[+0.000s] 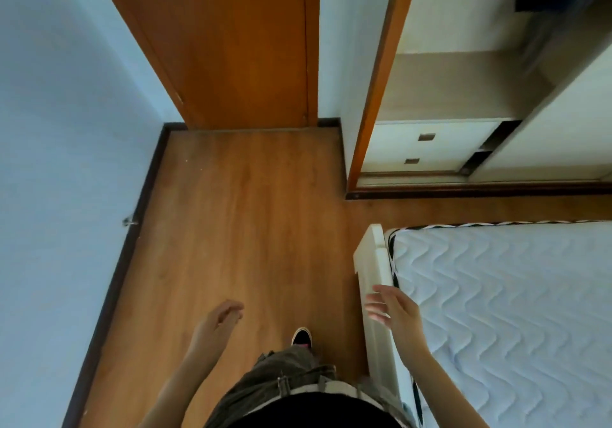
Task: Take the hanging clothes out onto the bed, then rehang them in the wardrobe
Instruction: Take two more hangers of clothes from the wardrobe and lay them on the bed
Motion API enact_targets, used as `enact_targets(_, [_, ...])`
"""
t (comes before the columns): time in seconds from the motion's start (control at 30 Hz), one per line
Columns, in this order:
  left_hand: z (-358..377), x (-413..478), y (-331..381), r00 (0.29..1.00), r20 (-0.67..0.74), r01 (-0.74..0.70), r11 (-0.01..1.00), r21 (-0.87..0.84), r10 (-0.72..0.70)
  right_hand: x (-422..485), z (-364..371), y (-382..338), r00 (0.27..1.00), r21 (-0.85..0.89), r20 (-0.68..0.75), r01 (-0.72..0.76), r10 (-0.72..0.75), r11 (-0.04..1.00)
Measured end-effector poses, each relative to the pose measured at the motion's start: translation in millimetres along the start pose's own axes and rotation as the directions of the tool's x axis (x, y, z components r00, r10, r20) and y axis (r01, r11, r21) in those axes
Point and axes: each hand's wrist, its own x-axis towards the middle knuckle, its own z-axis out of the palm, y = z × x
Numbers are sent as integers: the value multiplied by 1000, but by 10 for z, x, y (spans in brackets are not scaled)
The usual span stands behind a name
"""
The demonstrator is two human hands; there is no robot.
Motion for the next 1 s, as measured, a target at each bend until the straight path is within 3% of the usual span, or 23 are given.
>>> enact_targets(0.3, [-354, 1548, 1646, 980, -12, -197, 979, -56, 196, 861, 203, -659, 984, 59, -155, -76, 85, 995])
enact_targets(0.47, [-225, 2322, 2069, 989, 81, -116, 988, -102, 125, 1734, 353, -1014, 978, 71, -189, -79, 92, 994])
enact_targets(0.6, [-304, 2978, 2471, 998, 60, -23, 991, -134, 32, 2701, 565, -1627, 983, 46, -164, -81, 88, 996])
enact_targets(0.87, [-591, 3841, 3215, 999, 32, -35, 995, -94, 39, 3819, 832, -2880, 990, 93, -143, 6, 7, 996])
enact_targets(1.0, [-529, 4414, 3642, 980, 183, -75, 997, -6, 75, 4055, 804, -3141, 969, 154, -247, 11, 28, 988])
